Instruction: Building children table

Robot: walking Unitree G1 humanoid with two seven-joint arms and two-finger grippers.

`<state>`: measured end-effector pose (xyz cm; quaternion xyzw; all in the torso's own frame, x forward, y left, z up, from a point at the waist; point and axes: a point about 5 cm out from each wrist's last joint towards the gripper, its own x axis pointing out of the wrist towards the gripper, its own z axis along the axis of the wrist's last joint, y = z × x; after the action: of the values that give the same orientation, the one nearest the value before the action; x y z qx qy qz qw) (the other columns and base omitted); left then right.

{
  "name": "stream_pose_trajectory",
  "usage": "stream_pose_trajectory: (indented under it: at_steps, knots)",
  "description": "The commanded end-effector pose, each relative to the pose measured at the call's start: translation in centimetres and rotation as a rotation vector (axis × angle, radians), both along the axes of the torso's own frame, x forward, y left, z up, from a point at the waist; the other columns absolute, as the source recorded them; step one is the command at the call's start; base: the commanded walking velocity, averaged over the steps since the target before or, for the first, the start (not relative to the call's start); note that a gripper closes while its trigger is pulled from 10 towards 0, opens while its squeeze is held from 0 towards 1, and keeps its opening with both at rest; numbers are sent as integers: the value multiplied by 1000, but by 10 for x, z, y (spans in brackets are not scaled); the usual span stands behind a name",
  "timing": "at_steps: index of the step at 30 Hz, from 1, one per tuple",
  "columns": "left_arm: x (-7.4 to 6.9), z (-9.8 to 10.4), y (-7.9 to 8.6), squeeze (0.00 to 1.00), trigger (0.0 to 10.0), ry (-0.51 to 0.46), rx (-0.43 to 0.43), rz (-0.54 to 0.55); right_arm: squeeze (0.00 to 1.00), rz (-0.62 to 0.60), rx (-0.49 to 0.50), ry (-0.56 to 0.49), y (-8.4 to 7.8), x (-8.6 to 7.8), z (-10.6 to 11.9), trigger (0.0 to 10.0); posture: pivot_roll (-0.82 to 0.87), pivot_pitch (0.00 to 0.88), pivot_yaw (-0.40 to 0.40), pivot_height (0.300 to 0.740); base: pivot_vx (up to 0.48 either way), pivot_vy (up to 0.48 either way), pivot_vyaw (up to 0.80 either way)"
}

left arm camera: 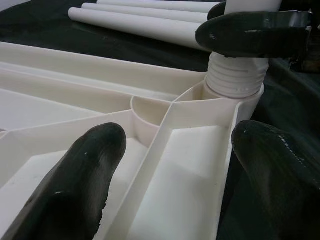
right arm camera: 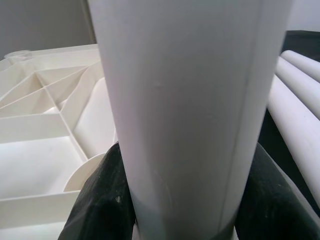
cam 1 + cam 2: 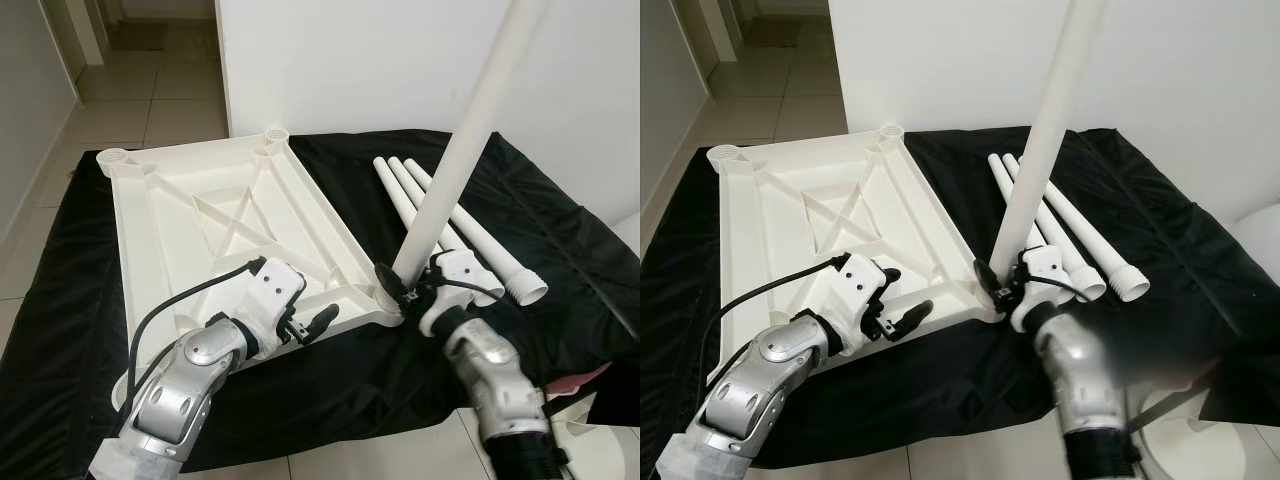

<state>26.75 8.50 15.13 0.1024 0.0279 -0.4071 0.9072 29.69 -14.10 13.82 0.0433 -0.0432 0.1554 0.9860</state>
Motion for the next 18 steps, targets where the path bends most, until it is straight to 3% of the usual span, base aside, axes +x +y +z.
stream_pose_trajectory:
  at_steps: [1, 9, 18]
  knots:
    - [-1, -3, 1, 0, 10000, 12, 13, 10, 0, -33, 62, 4, 4, 1, 4, 10000, -42, 65, -19, 740, 0, 0, 0]
    - [1, -1, 2, 0, 10000, 7, 11, 15, 0, -355, 109, 76, 22, -6, -2, 10000, -31, 61, -23, 740, 0, 0, 0]
    - [1, -2, 1, 0, 10000, 6, 13, 12, 0, -353, 87, 75, 20, -5, 1, 10000, -38, 58, -20, 740, 0, 0, 0]
